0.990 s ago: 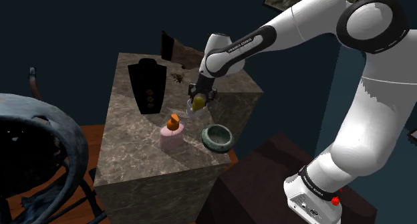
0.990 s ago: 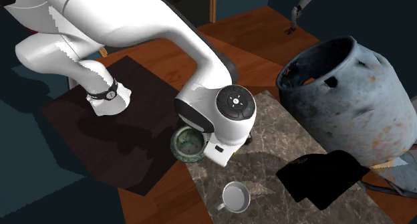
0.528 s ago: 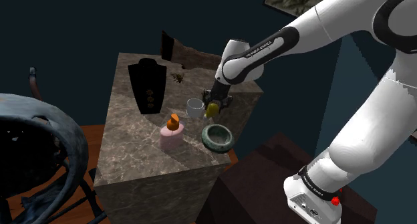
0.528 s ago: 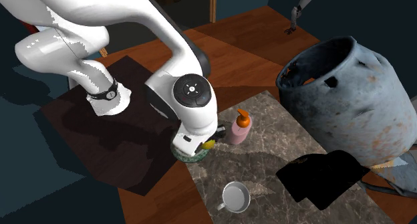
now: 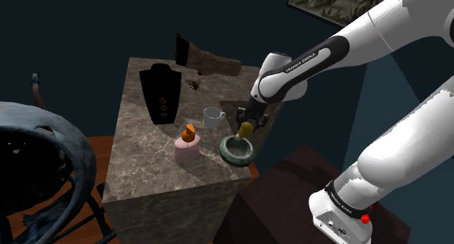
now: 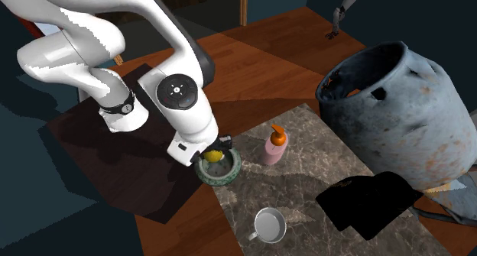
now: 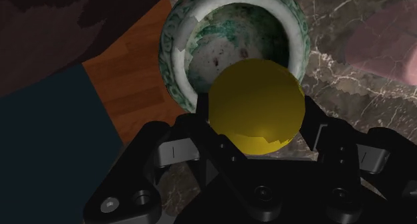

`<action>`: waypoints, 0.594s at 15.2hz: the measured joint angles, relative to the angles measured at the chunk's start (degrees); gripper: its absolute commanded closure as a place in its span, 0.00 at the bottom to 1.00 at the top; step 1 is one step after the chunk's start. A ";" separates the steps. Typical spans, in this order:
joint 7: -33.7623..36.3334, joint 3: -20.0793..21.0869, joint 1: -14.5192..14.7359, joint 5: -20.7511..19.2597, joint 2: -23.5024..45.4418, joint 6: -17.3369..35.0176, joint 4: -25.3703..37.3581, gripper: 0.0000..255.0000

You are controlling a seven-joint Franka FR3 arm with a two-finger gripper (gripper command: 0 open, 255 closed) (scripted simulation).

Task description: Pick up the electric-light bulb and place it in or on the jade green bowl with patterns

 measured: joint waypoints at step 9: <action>0.17 -0.28 0.09 -1.48 7.52 7.97 -0.60 1.00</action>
